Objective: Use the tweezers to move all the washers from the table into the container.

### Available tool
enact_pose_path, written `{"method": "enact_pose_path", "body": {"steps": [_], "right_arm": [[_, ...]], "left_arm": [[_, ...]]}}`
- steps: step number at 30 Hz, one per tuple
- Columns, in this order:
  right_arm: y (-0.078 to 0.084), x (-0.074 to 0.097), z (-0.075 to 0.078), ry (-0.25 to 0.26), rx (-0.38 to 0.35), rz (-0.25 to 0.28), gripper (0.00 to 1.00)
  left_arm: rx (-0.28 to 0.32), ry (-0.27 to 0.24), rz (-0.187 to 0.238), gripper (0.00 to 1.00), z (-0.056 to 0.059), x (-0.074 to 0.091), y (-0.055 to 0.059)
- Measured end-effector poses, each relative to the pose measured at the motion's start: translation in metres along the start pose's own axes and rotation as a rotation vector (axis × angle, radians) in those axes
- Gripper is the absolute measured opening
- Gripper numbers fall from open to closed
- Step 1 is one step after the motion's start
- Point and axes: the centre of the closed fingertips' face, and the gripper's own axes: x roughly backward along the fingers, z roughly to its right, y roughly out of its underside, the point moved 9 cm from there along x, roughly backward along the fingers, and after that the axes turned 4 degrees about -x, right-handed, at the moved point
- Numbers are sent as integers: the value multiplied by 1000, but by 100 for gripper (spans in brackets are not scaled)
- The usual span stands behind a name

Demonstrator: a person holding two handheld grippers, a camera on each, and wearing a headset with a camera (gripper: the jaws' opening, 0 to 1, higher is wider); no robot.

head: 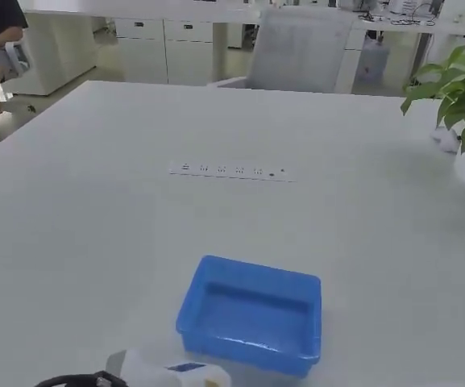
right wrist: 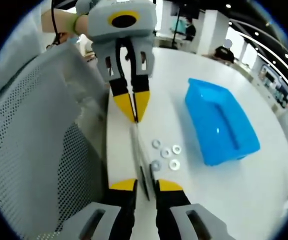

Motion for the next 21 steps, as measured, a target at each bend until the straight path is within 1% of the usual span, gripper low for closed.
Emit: {"method": "enact_pose_path", "body": {"steps": [3,9,14,17,21], "right_arm": [[0,0,-1,-1,-2,1,11],[-1,1,-1,-1,-1,12,10],[-3,1,-2,-8,4,26,9],[-7,1,-4,-14,14,46,9],[-9,2,-5,-18,11,67,7]], "left_arm": [[-4,-5,16,0,2,7,-5],[-34,-26,54,0,7,23,-22],[-50,-34,85,0,9,33,-36],[-74,-38,94,0,12,38,-45],[-100,-43,100,0,13,43,-54]]}}
